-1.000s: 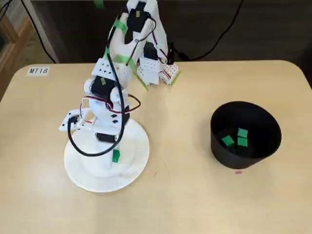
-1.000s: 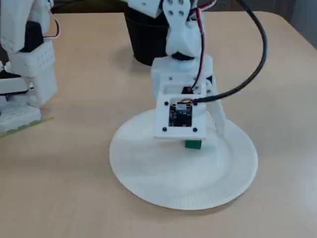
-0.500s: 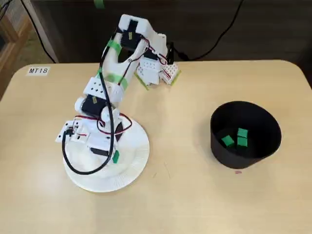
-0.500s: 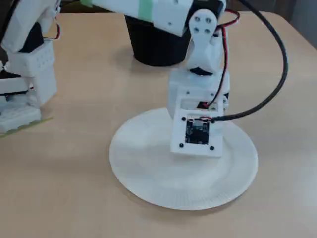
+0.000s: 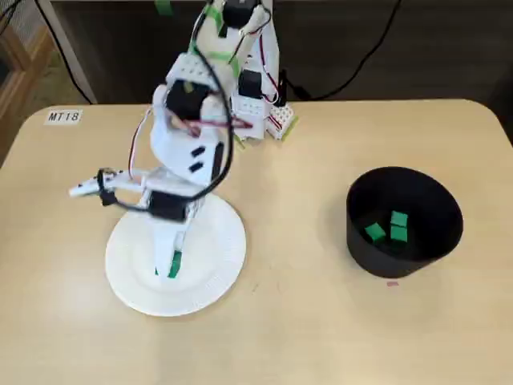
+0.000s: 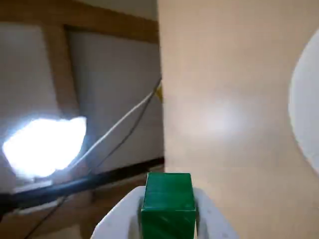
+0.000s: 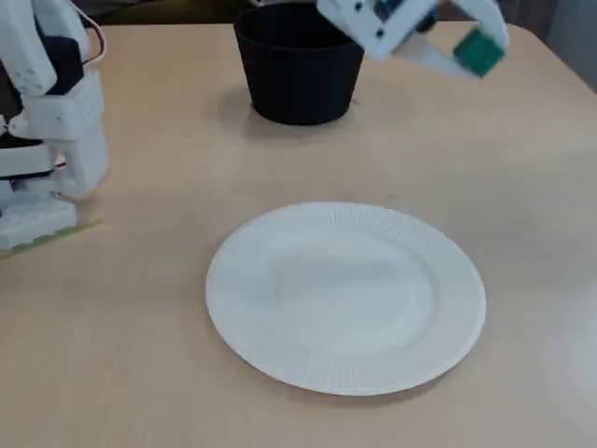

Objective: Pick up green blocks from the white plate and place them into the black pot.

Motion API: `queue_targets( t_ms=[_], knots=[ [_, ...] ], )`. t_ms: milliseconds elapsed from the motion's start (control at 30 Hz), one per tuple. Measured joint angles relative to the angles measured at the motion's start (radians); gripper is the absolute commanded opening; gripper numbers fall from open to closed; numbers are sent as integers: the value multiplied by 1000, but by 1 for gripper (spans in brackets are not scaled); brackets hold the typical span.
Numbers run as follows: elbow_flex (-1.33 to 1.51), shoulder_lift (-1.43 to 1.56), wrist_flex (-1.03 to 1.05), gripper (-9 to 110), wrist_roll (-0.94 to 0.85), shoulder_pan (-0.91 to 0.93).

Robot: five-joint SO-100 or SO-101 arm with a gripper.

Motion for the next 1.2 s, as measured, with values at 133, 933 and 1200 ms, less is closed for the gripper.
queue_targets(
  t_ms=[133,933,1200],
  knots=[
    [230,261,-210,-2,54,-167],
    [807,572,-391,-2,44,-822],
    [227,137,63,-2,-71,-867]
  ],
)
